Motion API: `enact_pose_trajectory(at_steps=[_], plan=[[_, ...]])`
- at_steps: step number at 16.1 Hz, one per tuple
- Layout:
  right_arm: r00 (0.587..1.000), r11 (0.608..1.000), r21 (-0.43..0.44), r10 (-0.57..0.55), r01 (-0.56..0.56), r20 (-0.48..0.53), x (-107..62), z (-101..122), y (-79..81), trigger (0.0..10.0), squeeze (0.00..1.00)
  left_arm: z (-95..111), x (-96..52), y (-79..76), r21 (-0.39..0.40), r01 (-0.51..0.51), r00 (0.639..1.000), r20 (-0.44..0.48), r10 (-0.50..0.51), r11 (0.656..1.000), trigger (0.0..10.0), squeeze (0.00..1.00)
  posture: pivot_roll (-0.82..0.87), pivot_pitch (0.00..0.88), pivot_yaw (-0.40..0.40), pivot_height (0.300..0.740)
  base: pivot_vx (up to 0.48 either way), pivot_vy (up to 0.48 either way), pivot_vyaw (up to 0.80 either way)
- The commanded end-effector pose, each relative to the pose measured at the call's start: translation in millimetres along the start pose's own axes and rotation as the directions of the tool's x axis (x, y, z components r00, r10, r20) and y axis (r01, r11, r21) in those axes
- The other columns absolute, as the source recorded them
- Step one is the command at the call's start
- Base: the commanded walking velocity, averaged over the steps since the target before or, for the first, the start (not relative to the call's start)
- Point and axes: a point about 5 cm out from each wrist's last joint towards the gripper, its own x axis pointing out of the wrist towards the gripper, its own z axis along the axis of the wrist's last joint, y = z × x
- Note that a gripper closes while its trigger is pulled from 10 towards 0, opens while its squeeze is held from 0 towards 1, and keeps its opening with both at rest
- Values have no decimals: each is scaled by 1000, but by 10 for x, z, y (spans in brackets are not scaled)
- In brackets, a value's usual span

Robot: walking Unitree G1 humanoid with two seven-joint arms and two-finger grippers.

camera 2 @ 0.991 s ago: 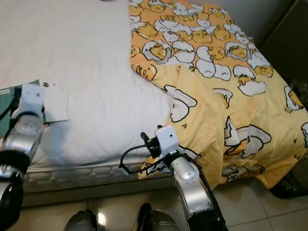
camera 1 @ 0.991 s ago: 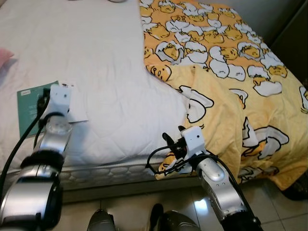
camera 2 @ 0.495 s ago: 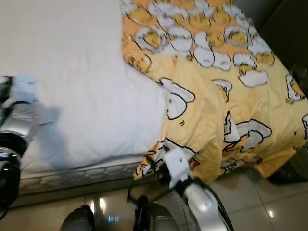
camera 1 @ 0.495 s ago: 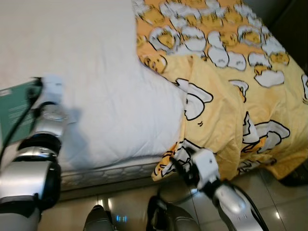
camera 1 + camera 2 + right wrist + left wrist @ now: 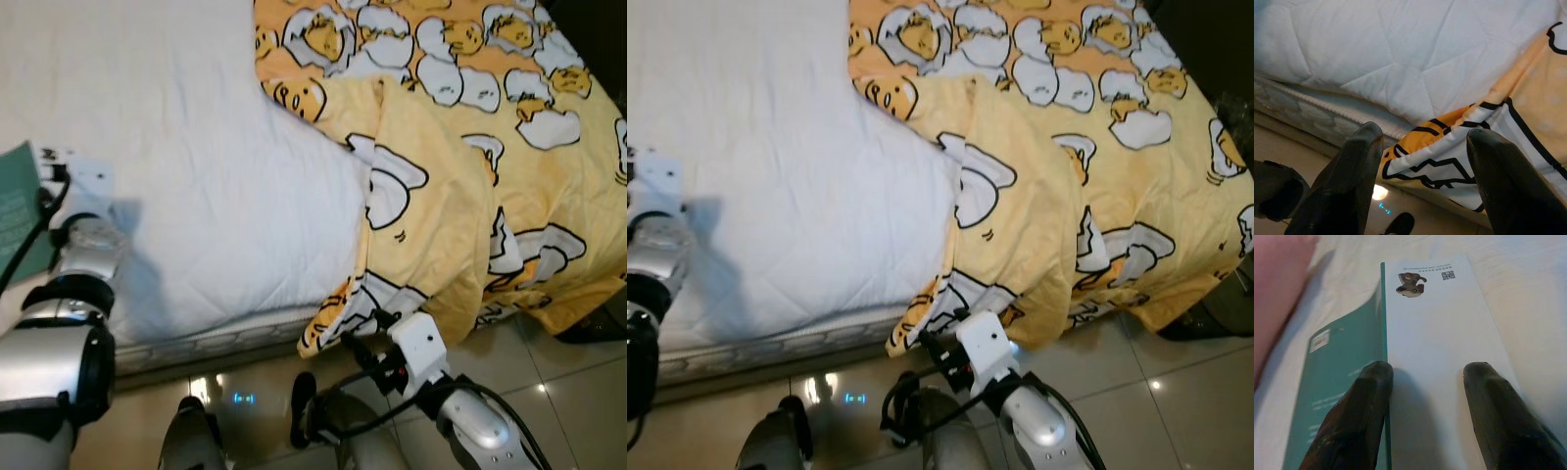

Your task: Clean up the room

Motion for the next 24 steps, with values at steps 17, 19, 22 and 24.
enact_pose_trajectory(at_steps=[17,19,22,24], plan=[[907,906,41,422,-422,23,-18,325,358,10000,0,188,111,311,-83,-86,994,63,92,993,10000,0,-214,381,-186,740,0,0,0],[914,913,42,406,-407,18,7,325,309,10000,0,232,134,389,-101,-105,991,78,113,989,10000,0,-216,380,-185,740,0,0,0],[921,920,46,389,-389,12,15,322,270,10000,0,77,152,459,-30,-126,991,47,128,992,10000,0,-214,382,-186,740,0,0,0],[921,919,48,390,-390,6,12,307,281,10000,0,-139,127,375,-4,-54,998,-37,53,999,10000,0,-209,383,-188,740,0,0,0]])
